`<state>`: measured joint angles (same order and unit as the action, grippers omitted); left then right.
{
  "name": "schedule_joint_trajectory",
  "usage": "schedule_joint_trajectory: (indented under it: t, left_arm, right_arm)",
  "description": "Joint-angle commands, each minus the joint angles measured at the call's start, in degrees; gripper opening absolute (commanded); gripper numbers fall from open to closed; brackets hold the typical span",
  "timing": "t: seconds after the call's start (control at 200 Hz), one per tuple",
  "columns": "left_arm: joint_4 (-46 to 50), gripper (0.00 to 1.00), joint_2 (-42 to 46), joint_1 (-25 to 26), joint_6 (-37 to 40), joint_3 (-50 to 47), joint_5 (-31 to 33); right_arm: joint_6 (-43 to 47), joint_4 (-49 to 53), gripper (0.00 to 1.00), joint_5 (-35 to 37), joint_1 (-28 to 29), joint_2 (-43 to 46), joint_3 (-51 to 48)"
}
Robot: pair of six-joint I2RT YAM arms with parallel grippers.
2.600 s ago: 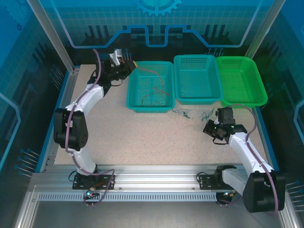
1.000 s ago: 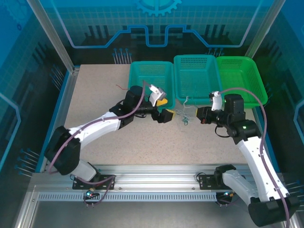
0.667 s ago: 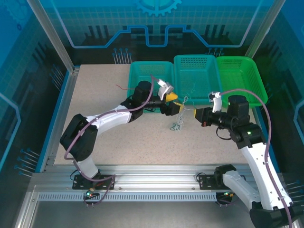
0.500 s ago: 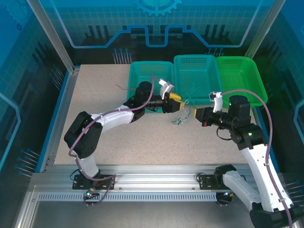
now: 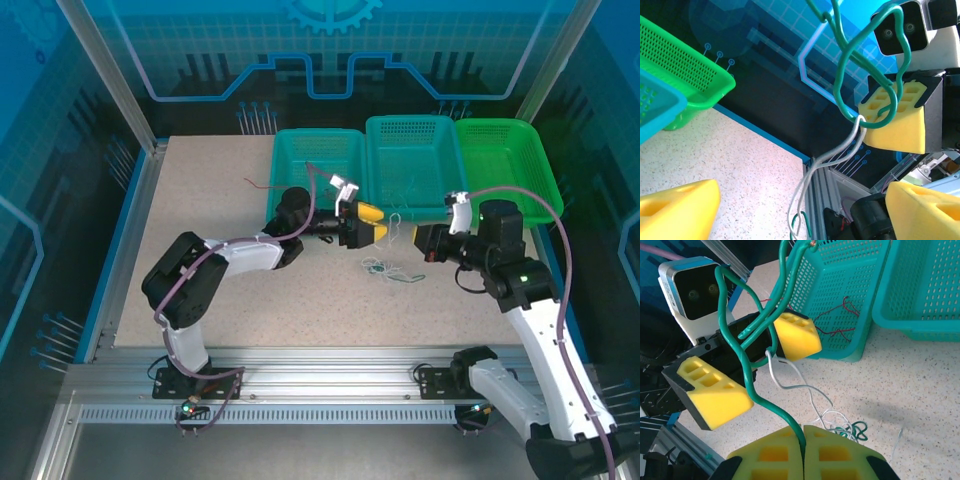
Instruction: Untangle the cables
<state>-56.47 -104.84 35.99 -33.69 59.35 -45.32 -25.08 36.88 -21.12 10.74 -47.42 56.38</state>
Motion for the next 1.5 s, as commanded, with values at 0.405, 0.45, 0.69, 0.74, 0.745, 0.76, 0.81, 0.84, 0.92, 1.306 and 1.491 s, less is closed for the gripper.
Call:
schedule_joint_trajectory:
  t: [0.405,0.45,0.69,0.74,0.745,0.76,0.81,0.84,0.92,1.306,1.491]
  left_arm:
    - [22.0,0.0,-2.92,5.49,14.92,11.78,10.88]
    - [23.98,0.0,-2.71,5.54,14.99,11.36,13.27]
    - [27.62,0.0,1.36,5.56,15.06,1.33,19.54]
    - [27.89,0.0,2.44,5.58,15.03,-0.99,20.17]
    - [27.94,0.0,2.53,5.54,15.04,-1.21,20.22]
    - [28.11,0.0,2.85,5.58,14.99,-1.8,20.41]
    - [28.34,0.0,3.62,5.53,14.95,-3.5,21.01]
    - [28.34,0.0,4.09,5.56,14.88,-4.43,21.11]
    - [28.31,0.0,4.97,5.5,14.41,-6.06,21.47]
    - [29.26,0.03,7.66,5.5,13.32,-12.1,26.52]
    - [29.76,0.12,8.75,5.54,13.28,-14.48,28.99]
  right_arm:
    - [-2.4,-1.99,0.0,-1.78,0.08,0.57,1.57]
    - [-2.9,-0.78,0.0,1.58,-0.35,1.36,1.96]
    - [-7.45,4.16,0.0,13.52,-11.3,3.3,5.95]
    - [-8.07,3.88,0.0,13.12,-13.72,2.88,6.58]
    - [-8.11,3.84,0.0,12.99,-13.9,2.82,6.65]
    - [-8.26,3.7,0.0,12.77,-14.44,2.72,6.83]
    - [-8.32,2.89,0.0,11.12,-16.03,2.04,7.2]
    - [-8.25,2.53,0.0,10.12,-16.63,1.5,7.38]
    - [-7.8,2.52,0.0,8.7,-17.2,-0.08,8.31]
    - [-11.05,-4.74,0.0,6.71,-20.65,-6.6,14.7]
    - [-19.53,-13.03,0.0,3.7,-22.9,-10.71,14.1]
